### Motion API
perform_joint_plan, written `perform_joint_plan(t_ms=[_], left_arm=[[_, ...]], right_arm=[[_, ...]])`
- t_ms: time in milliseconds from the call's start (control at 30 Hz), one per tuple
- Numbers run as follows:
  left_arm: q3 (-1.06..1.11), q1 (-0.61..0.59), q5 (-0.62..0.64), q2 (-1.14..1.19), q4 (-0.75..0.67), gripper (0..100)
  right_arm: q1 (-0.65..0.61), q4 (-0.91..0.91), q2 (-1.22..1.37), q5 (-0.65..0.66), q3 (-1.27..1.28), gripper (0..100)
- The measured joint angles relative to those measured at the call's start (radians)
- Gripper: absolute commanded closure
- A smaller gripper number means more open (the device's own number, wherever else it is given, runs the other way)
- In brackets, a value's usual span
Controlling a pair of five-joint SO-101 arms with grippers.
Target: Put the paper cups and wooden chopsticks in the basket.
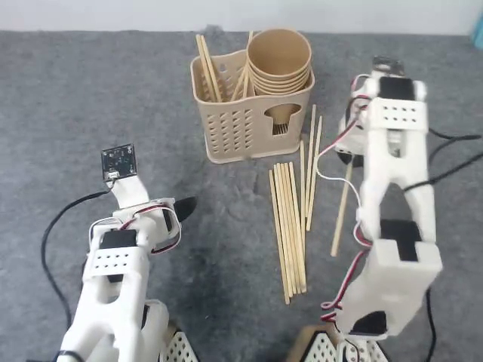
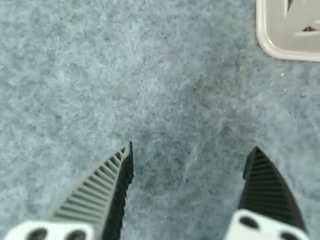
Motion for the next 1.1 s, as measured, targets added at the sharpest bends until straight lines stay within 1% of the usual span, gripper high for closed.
perform_joint_plan(t_ms=[133, 267, 367, 500, 667, 833, 1000, 1100], left_arm=[[0.000, 0.002, 0.000, 0.000, 0.000, 66], [0.000, 0.000, 0.000, 0.000, 0.000, 66], [0.000, 0.002, 0.000, 0.000, 0.000, 66], [0.000, 0.000, 0.000, 0.000, 0.000, 66], [0.000, 0.003, 0.000, 0.000, 0.000, 66], [0.000, 0.000, 0.000, 0.000, 0.000, 66], [0.000, 0.002, 0.000, 0.000, 0.000, 66], [0.000, 0.000, 0.000, 0.000, 0.000, 66]], right_arm=[[-0.002, 0.031, -0.127, 0.000, 0.054, 99.1], [-0.025, 0.006, -0.310, 0.000, 0.198, 99.1], [-0.057, -0.077, -0.451, 0.000, 0.318, 99.1], [-0.055, -0.209, -0.597, 0.000, 0.437, 99.1], [-0.078, -0.347, -0.736, -0.002, 0.454, 99.1], [-0.196, -0.502, -0.882, -0.002, 0.454, 99.0], [-0.368, -0.697, -1.005, -0.002, 0.459, 98.6], [-0.460, -0.833, -1.031, -0.002, 0.473, 98.6]])
